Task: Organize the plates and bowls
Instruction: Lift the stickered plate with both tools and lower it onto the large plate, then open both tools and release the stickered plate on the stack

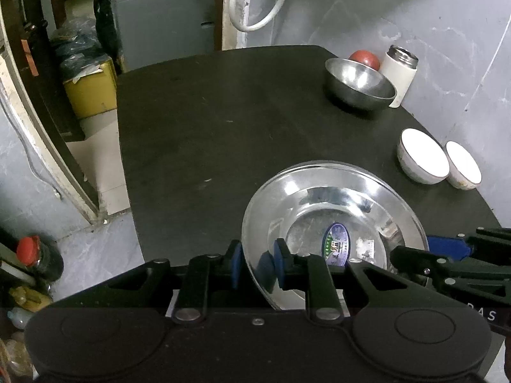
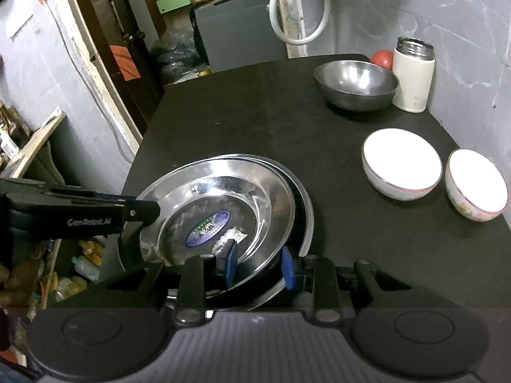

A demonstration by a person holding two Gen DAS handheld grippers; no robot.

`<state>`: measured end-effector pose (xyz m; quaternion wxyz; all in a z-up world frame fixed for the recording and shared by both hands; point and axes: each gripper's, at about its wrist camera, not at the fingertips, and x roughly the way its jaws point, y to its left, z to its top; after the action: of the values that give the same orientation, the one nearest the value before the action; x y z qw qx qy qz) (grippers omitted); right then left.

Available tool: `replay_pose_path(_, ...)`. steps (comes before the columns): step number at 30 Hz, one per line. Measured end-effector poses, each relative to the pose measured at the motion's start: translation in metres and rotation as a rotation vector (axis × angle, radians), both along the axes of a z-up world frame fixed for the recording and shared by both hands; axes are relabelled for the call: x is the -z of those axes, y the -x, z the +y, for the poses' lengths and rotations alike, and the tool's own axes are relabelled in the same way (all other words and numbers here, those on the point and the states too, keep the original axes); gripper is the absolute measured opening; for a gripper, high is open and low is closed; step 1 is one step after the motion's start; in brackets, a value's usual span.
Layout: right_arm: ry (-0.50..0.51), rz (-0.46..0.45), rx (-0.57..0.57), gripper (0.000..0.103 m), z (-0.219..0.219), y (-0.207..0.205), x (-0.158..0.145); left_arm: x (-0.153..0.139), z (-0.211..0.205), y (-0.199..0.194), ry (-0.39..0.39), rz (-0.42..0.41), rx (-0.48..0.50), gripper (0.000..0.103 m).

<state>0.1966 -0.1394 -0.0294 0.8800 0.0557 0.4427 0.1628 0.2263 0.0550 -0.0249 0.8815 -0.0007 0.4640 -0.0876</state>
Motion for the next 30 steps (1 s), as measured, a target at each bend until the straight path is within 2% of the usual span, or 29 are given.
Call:
replay_pose_path(8, 0.084, -0.038, -0.062, 0.041, 0.016, 0.007, 0.000, 0.007, -0.003, -0.002, -0.013, -0.005, 0.006, 0.025)
replay_pose_path(16, 0.092, -0.040, -0.069, 0.042, 0.018, 0.009, 0.001, 0.008, -0.001, -0.002, -0.003, -0.012, 0.013, 0.028)
replay_pose_path(19, 0.093, -0.036, -0.075, 0.045, 0.017, 0.007, 0.000, 0.008, 0.002, -0.002, 0.005, -0.009, 0.008, 0.038)
replay_pose_path(24, 0.095, -0.038, -0.086, 0.052, 0.018, 0.010, -0.001, 0.005, 0.004, -0.002, 0.008, -0.028, -0.004, 0.067)
replay_pose_path(27, 0.104, -0.049, -0.070, 0.067, 0.017, 0.010, -0.003, 0.003, 0.005, -0.004, -0.002, -0.040, -0.010, 0.078)
replay_pose_path(30, 0.088, -0.042, -0.051, 0.068, 0.012, 0.009, -0.004, 0.002, 0.007, -0.006, -0.001, -0.038, -0.026, 0.086)
